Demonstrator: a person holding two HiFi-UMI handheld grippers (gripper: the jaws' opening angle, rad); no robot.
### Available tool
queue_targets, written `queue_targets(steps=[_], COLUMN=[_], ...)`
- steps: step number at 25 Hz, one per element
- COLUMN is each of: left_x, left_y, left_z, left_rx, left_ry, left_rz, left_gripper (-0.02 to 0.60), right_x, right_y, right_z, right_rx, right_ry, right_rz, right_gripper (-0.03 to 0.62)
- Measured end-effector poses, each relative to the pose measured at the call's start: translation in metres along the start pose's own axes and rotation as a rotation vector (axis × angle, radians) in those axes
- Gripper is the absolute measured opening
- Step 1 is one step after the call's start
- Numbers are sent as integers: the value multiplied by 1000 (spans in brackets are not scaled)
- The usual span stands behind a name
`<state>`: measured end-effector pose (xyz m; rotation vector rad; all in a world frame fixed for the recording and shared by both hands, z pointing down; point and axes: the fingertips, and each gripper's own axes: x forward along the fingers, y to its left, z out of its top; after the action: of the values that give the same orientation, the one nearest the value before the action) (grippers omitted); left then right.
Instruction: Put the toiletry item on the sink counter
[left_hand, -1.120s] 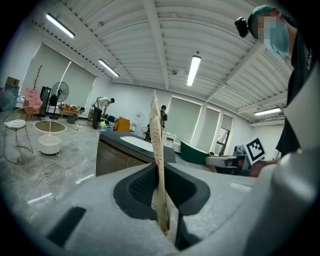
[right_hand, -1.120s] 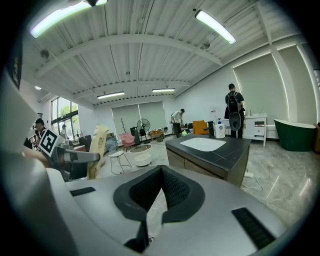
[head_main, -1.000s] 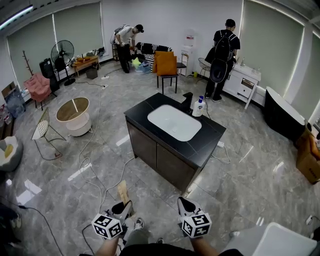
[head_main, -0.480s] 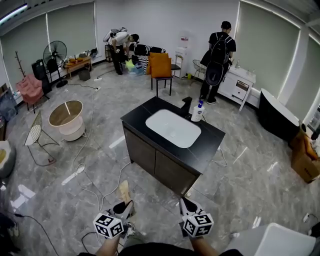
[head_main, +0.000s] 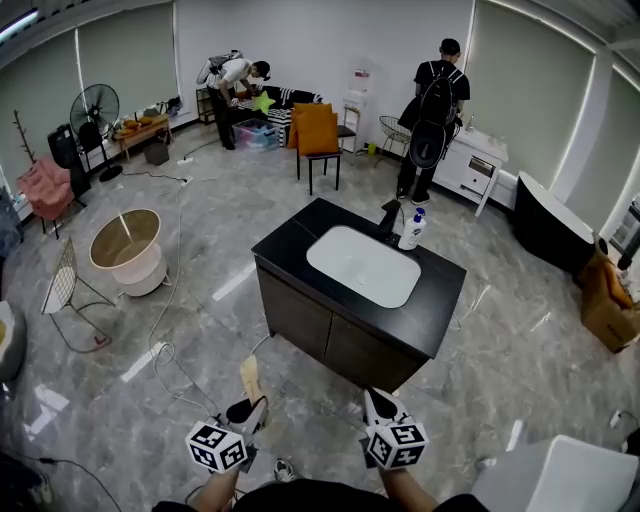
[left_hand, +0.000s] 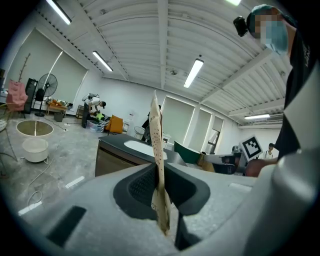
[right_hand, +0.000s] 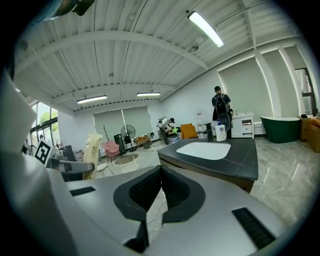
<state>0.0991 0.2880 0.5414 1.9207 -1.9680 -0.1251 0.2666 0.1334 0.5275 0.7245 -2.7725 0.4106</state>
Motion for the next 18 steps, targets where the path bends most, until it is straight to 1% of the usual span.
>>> queue_targets(steps=[5,9,13,18], left_x=[-5,-6,-4,4], left_y=[47,76,91,105], left_z=[13,20,20,20], left_rx=[7,1,-21,-33], left_ry=[19,21,19,23], left_rz=[-33,-41,-52,-50], left_gripper=[37,37,37,37], right_x=[33,52,65,90], right_y=[27,44,52,52], right_z=[2,3,0,9], right_rx=[23,39,37,29], right_ry=[-14,-13,3,-4], right_rz=[-43,-58,-67,-66], right_gripper=[0,0,0,0])
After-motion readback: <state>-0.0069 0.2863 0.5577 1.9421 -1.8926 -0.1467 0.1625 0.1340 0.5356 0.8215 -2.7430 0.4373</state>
